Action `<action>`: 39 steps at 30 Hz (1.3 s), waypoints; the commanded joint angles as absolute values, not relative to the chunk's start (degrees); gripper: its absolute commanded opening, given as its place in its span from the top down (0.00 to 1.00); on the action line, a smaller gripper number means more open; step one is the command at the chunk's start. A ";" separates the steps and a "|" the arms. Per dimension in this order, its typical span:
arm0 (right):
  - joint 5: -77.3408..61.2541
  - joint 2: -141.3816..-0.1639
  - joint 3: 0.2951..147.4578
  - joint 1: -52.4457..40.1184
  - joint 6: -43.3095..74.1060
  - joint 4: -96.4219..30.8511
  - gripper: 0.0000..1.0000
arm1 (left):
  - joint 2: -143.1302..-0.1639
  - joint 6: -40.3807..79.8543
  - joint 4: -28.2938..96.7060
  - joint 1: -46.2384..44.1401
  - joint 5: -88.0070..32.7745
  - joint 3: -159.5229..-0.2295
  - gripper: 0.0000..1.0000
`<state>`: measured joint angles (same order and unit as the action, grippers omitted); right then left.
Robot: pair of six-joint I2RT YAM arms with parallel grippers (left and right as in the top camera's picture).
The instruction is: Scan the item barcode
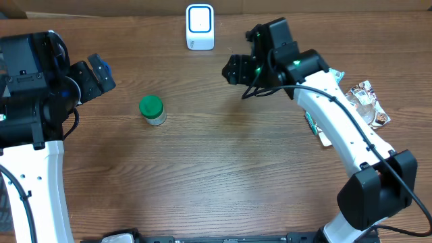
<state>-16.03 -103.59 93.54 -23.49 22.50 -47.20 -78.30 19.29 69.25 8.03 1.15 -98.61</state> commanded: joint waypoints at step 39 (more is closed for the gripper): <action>-15.29 -104.29 94.13 -25.04 22.65 -47.24 0.28 | -91.83 18.81 67.48 6.76 -7.25 -97.62 0.96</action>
